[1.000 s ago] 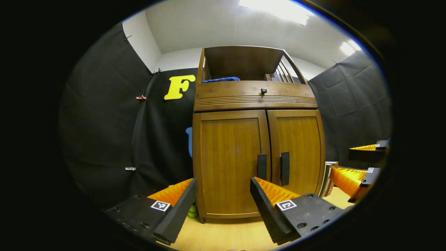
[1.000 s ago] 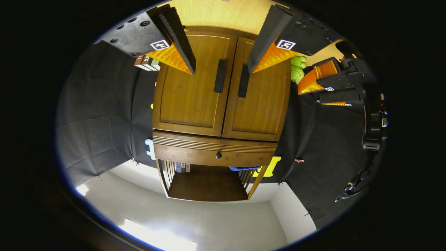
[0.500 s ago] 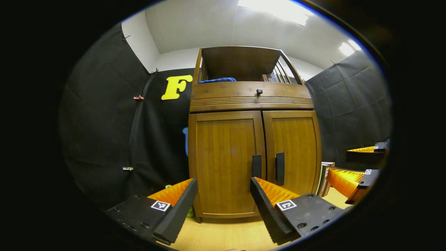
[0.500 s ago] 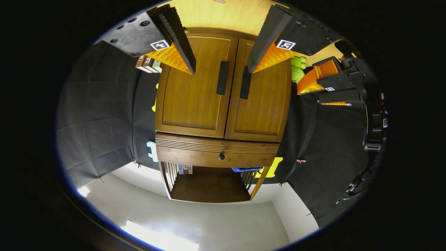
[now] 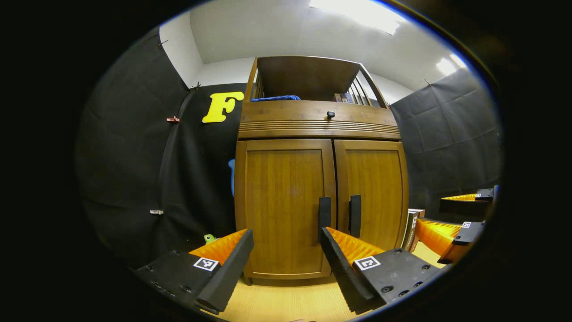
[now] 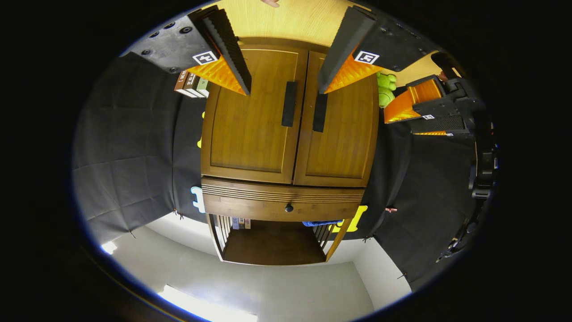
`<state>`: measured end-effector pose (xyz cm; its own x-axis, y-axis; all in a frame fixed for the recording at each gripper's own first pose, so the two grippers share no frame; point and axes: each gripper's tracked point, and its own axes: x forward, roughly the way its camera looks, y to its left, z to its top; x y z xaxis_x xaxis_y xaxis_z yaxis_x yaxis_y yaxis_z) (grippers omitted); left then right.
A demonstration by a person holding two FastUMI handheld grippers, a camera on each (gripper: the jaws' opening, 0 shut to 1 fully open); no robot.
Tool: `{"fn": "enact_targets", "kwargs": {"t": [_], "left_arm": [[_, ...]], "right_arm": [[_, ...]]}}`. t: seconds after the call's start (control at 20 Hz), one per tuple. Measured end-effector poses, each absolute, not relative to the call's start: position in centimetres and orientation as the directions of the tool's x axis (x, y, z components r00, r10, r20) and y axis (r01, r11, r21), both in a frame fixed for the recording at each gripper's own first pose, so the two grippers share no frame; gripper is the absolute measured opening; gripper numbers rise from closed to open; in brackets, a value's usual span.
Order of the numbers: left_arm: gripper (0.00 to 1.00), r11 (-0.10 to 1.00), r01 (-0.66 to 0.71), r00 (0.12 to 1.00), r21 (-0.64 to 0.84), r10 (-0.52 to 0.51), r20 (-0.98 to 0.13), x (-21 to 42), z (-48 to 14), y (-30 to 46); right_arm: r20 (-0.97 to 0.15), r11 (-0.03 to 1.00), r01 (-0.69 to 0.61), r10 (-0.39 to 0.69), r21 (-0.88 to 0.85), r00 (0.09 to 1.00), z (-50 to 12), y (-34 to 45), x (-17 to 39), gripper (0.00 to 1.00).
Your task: Open the right door of the double-door shoe cabinet with the right hand, and open the left door with the left hand.
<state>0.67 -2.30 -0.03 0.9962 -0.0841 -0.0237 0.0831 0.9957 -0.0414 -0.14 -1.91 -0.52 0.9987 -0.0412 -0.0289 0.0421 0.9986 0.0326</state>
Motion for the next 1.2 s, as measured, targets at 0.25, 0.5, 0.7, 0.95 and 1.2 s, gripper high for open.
{"fn": "enact_targets", "kwargs": {"t": [0.25,0.5,0.7,0.95,1.2], "left_arm": [[0.95,0.993,0.111,0.993,-0.046,-0.113,-0.035,1.5,-0.4,-3.0],[0.94,0.991,0.128,0.991,-0.042,-0.13,-0.036,1.7,-0.5,-2.8],[0.94,0.991,0.124,0.991,-0.054,-0.126,-0.043,1.8,-0.8,-1.9],[0.94,0.992,0.109,0.992,-0.057,-0.112,-0.05,2.1,-1.4,-0.5],[0.94,0.992,0.108,0.992,-0.066,-0.112,-0.059,2.8,-2.0,0.7]], "right_arm": [[-0.046,0.998,0.05,-0.048,0.045,0.998,-1.0,-2.4,0.6,0.95],[-0.052,0.997,0.059,-0.056,0.059,0.997,-1.2,-2.4,1.5,0.95],[-0.06,0.997,0.057,-0.053,0.06,0.997,-1.7,-2.0,3.3,0.94],[-0.067,0.997,0.043,-0.039,0.058,0.997,-2.6,-0.6,6.7,0.95],[-0.07,0.997,0.038,-0.034,0.06,0.997,-3.7,0.3,11.0,0.94]]}}
